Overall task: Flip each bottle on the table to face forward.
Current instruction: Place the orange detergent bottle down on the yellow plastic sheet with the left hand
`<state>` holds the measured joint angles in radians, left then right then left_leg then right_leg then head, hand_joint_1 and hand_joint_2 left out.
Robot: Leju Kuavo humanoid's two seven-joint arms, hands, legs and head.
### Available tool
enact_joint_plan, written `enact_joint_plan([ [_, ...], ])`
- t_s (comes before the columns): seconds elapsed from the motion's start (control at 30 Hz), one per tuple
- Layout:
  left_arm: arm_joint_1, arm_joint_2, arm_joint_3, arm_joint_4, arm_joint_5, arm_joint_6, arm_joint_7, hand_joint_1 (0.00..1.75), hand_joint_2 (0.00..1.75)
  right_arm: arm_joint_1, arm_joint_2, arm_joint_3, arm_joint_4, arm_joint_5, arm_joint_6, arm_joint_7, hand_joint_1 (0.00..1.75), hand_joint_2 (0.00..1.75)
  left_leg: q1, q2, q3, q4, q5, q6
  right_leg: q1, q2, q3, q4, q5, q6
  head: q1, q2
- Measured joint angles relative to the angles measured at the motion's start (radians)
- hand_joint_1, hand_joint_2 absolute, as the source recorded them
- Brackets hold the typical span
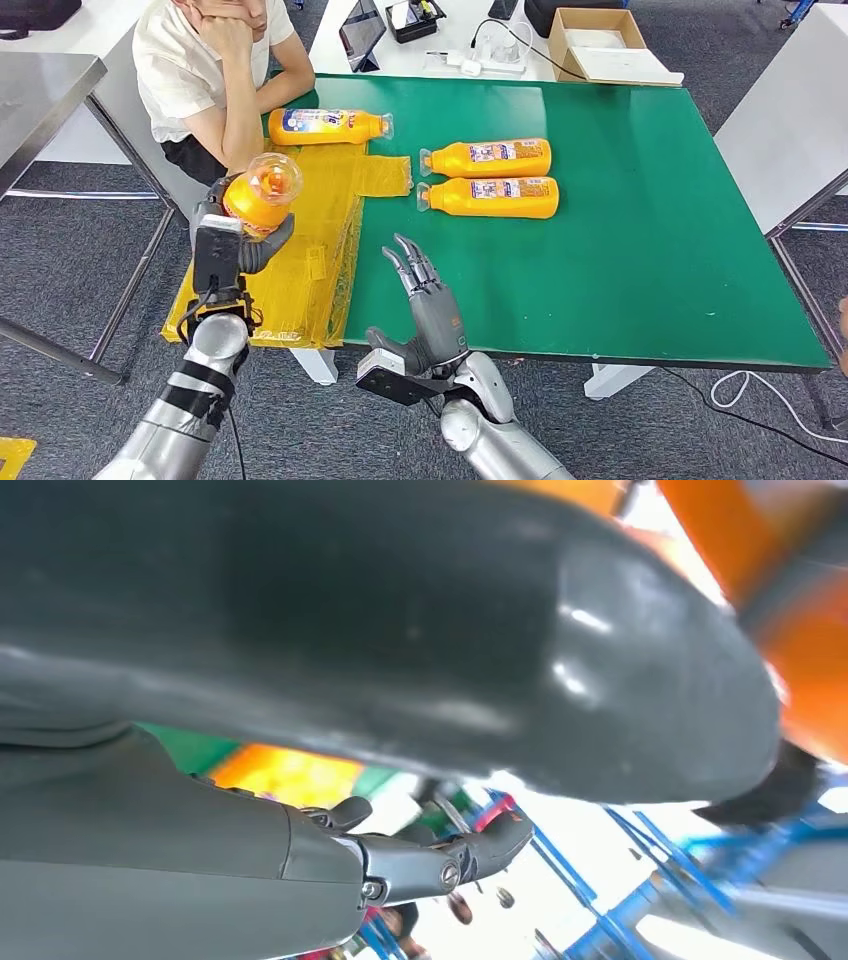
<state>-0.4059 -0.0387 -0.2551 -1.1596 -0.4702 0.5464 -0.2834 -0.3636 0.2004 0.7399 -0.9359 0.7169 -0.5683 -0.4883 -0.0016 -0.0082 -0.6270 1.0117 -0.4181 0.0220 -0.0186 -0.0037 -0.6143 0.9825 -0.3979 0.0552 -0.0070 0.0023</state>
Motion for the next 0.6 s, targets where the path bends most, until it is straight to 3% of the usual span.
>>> enact_joint_plan([
  [0.13, -0.127, 0.016, 0.000, 0.207, -0.293, 0.011, 0.092, 1.75, 1.75, 0.017, 0.010, 0.004, -0.059, -0.012, -0.002, -0.022, 0.00, 0.00, 0.002, 0.000, 0.000, 0.000, 0.001, -0.001, 0.001, 0.000, 0.000, 0.000, 0.001, -0.001, 0.000, 0.000],
  [0.27, -0.252, 0.027, -0.054, 0.426, -0.531, -0.080, 0.225, 1.75, 1.75, 0.022, 0.017, 0.019, -0.098, 0.021, -0.031, -0.038, 0.00, 0.00, 0.002, 0.002, 0.000, 0.000, 0.002, -0.002, 0.001, 0.000, 0.000, 0.001, 0.002, -0.003, 0.000, 0.000],
  [0.47, -0.336, 0.033, -0.109, 0.598, -0.597, -0.152, 0.277, 1.75, 1.75, 0.023, 0.019, 0.045, -0.117, 0.040, -0.043, -0.040, 0.00, 0.00, 0.002, 0.002, -0.001, 0.000, 0.002, -0.002, 0.001, 0.000, 0.000, 0.000, 0.002, -0.003, 0.000, 0.000],
  [0.6, -0.372, 0.035, -0.130, 0.673, -0.631, -0.281, 0.323, 1.75, 1.75, 0.029, 0.019, 0.060, -0.133, 0.023, -0.033, -0.042, 0.00, 0.00, 0.002, 0.003, -0.001, 0.000, 0.001, -0.002, 0.002, 0.000, -0.001, 0.000, 0.002, -0.003, 0.000, 0.000],
])
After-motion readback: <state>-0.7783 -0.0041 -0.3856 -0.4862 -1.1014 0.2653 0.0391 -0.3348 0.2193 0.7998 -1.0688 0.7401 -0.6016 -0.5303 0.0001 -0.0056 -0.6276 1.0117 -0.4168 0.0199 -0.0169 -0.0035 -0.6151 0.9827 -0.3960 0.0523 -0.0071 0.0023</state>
